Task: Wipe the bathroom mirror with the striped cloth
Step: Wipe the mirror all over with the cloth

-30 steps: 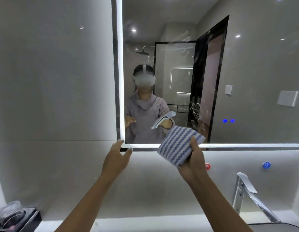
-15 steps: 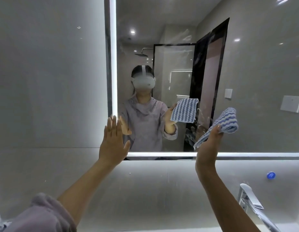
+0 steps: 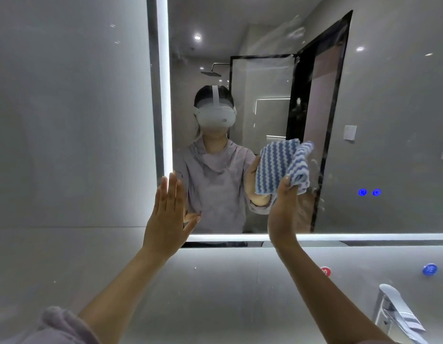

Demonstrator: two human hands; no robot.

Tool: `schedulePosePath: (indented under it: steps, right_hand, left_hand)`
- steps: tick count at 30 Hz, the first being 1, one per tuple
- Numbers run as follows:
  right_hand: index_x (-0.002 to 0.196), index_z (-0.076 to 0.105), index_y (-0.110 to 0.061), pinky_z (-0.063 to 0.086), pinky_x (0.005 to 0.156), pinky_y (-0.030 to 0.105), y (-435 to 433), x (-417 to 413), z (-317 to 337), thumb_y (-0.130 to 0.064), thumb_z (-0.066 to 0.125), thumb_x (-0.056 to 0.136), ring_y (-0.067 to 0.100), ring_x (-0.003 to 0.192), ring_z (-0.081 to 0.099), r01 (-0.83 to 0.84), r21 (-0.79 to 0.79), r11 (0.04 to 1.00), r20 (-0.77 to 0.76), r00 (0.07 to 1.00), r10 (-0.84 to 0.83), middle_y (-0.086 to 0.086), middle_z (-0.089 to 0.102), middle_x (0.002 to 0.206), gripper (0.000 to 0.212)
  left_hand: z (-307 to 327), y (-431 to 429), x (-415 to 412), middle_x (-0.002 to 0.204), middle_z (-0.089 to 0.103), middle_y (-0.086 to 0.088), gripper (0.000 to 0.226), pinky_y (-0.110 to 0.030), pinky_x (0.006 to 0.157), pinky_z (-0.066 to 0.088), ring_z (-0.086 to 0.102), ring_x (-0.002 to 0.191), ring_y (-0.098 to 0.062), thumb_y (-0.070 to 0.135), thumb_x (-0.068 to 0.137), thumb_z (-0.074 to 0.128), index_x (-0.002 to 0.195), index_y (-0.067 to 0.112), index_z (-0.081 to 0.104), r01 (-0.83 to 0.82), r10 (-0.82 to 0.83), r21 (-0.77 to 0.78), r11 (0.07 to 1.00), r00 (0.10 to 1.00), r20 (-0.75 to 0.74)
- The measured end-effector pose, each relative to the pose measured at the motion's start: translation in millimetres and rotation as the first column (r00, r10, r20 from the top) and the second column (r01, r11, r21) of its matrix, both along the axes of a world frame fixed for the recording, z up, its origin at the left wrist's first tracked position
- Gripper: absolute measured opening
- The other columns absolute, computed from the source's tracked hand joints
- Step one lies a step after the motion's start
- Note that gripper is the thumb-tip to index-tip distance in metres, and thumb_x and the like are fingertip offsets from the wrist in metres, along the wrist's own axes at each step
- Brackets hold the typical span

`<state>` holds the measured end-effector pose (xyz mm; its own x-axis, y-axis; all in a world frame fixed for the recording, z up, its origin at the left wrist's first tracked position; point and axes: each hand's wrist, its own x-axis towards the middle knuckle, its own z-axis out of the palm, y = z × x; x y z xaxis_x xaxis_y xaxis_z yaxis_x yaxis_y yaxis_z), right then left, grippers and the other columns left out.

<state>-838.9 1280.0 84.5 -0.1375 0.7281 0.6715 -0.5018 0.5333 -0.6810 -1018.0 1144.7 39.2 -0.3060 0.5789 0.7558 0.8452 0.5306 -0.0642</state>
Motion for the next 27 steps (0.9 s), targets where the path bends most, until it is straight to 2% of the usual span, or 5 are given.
schedulePosePath:
  steps: [3,5,9,16,27]
  right_hand:
    - [0.153,0.007,-0.025,0.022,0.118,0.048,3,-20,-11,-0.055,0.027,0.094,0.019,0.145,0.022,0.071,0.184,0.980,0.181,0.978,-0.105,0.004,0.020,0.158,0.069]
    - [0.151,-0.005,-0.031,0.002,0.121,0.049,12,-29,-21,-0.057,0.016,0.097,0.018,0.149,-0.002,0.200,0.441,0.875,0.295,0.888,-0.352,-0.001,-0.003,0.162,0.064]
    - [0.151,0.007,-0.026,-0.008,0.119,0.046,33,-33,-35,-0.049,0.026,0.097,0.026,0.148,-0.010,0.301,0.712,0.634,0.333,0.650,-0.683,0.007,-0.005,0.160,0.062]
    - [0.146,0.029,-0.023,-0.004,0.121,0.038,46,-34,-18,-0.032,0.028,0.102,0.021,0.149,0.005,0.401,0.692,0.600,0.196,0.696,-0.691,0.004,0.014,0.160,0.045]
    - [0.150,0.004,-0.003,-0.004,0.119,0.047,43,-47,-6,-0.041,0.026,0.100,0.030,0.148,0.001,0.444,0.765,0.468,0.220,0.502,-0.836,0.016,0.003,0.159,0.067]
  left_hand:
    - [-4,2,-7,0.160,0.004,-0.016,0.092,-0.038,0.120,0.010,0.003,0.148,-0.033,0.067,0.089,0.027,0.150,0.002,0.008,-0.019,0.019,0.003,1.000,0.999,-0.034]
    - [-7,3,-12,0.160,0.003,-0.016,0.092,-0.038,0.120,0.009,0.003,0.148,-0.033,0.068,0.089,0.025,0.150,0.002,0.007,-0.018,0.019,0.006,1.000,0.998,-0.057]
    - [-12,6,-19,0.160,0.004,-0.016,0.094,-0.039,0.120,0.011,0.004,0.148,-0.032,0.069,0.088,0.029,0.150,0.000,0.011,-0.003,0.007,0.043,0.999,0.996,-0.092]
    - [-13,9,-22,0.160,0.005,-0.012,0.095,-0.035,0.120,0.009,0.003,0.149,-0.028,0.071,0.086,0.030,0.150,0.002,0.014,-0.004,0.011,0.072,0.997,0.996,-0.091]
    - [-15,12,-22,0.159,0.004,-0.011,0.091,-0.041,0.119,0.015,0.002,0.148,-0.029,0.068,0.087,0.032,0.150,0.004,0.013,0.033,-0.024,0.109,0.993,0.997,-0.079]
